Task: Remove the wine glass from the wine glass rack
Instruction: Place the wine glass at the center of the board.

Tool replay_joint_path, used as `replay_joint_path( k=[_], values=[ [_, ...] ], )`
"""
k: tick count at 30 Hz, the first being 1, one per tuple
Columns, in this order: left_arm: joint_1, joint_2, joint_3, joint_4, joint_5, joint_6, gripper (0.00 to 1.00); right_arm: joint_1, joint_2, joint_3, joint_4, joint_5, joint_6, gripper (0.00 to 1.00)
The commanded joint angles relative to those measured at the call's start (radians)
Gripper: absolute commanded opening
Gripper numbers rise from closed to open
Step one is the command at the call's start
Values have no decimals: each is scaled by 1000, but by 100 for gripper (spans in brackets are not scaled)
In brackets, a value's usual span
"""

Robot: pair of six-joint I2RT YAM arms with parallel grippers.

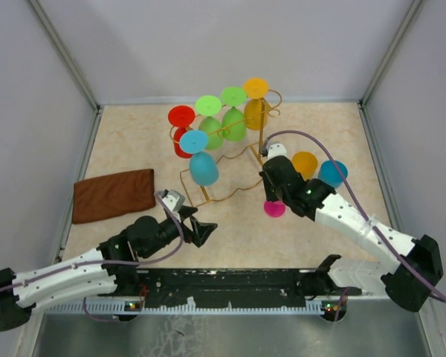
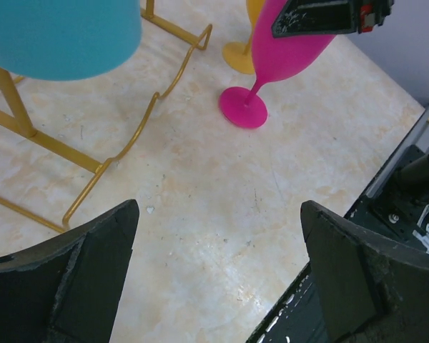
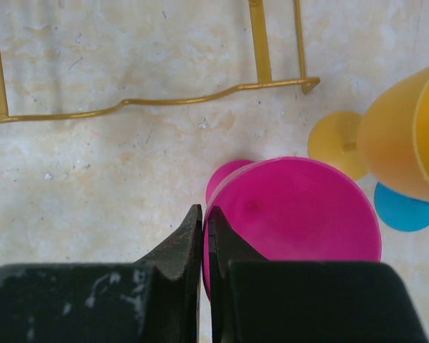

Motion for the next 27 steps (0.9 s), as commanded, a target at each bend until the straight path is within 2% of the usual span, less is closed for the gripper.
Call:
replay_joint_path(
  k=[1, 5, 9, 14, 20, 27],
  values=[
    [5, -135, -20, -32, -55, -16, 100, 3, 47, 110, 35, 50, -56, 0],
    [4, -242, -33, -89, -71, -2, 100, 3, 119, 192, -5, 7, -63, 0],
    [4, -281, -6, -181, -92, 5, 100, -5, 166, 237, -70, 22, -67, 0],
    [4, -259, 23, -242, -106, -17, 100, -25, 164, 236, -74, 9, -89, 0],
    [5, -217, 4, -201, -109, -46, 100, -44, 143, 159, 21, -19, -108, 0],
    [7, -170, 39, -207, -111, -19, 100, -97, 184, 157, 37, -11, -118, 0]
  ],
)
